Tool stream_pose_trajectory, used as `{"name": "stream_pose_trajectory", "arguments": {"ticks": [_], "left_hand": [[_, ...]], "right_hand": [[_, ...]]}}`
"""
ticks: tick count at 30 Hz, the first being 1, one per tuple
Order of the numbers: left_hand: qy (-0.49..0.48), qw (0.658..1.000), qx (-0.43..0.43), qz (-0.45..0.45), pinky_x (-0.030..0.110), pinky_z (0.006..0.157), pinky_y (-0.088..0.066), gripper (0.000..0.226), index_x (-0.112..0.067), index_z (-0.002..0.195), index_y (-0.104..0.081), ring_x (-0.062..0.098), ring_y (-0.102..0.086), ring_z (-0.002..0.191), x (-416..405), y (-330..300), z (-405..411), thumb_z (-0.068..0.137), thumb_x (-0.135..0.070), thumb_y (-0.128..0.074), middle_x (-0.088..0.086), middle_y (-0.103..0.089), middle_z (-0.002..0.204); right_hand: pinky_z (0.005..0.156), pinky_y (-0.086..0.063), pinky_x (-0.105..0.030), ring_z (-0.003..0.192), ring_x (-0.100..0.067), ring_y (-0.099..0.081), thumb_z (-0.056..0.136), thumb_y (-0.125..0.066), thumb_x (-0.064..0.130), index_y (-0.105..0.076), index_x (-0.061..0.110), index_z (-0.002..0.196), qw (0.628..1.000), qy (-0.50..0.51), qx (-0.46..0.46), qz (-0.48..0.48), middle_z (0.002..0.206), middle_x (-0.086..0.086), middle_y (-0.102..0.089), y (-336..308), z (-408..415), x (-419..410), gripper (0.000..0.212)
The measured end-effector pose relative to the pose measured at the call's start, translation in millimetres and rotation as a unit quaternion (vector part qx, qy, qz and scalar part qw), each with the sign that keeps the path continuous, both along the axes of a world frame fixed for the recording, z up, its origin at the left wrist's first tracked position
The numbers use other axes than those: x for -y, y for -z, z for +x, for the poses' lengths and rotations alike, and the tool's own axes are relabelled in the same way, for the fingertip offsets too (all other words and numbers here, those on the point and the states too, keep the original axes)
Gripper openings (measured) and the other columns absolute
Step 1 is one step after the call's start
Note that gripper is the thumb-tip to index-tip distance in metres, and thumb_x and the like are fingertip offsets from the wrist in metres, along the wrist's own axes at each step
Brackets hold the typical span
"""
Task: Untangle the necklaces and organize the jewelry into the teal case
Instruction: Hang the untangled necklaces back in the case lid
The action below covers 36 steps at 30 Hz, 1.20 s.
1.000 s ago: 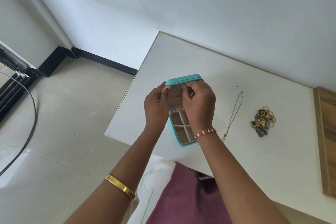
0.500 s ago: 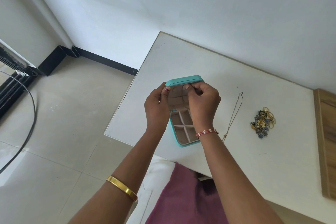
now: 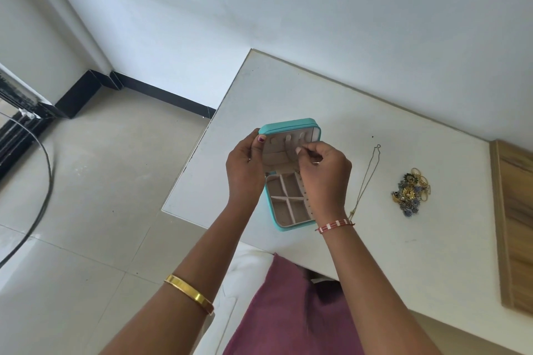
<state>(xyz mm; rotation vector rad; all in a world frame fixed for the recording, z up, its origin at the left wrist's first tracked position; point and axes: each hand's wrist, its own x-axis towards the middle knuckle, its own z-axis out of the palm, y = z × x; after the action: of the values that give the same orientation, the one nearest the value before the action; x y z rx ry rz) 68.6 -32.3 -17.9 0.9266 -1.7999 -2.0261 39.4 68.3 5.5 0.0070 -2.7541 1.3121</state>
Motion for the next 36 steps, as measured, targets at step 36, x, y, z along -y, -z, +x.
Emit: {"name": "stream_pose_trajectory", "arguments": {"ticks": [36], "left_hand": [[-0.095, 0.994, -0.041, -0.025, 0.034, 0.092, -0.051, 0.024, -0.016, 0.101, -0.066, 0.018, -0.062, 0.103, -34.4, -59.3, 40.6, 0.098, -0.019, -0.042, 0.001, -0.067, 0.102]], "right_hand": [[0.065, -0.044, -0.004, 0.071, -0.009, -0.06, 0.083, -0.061, 0.003, -0.072, 0.004, 0.093, 0.998, 0.004, 0.031, -0.048, 0.082, -0.004, -0.07, -29.9, 31.5, -61.0, 0.015]]}}
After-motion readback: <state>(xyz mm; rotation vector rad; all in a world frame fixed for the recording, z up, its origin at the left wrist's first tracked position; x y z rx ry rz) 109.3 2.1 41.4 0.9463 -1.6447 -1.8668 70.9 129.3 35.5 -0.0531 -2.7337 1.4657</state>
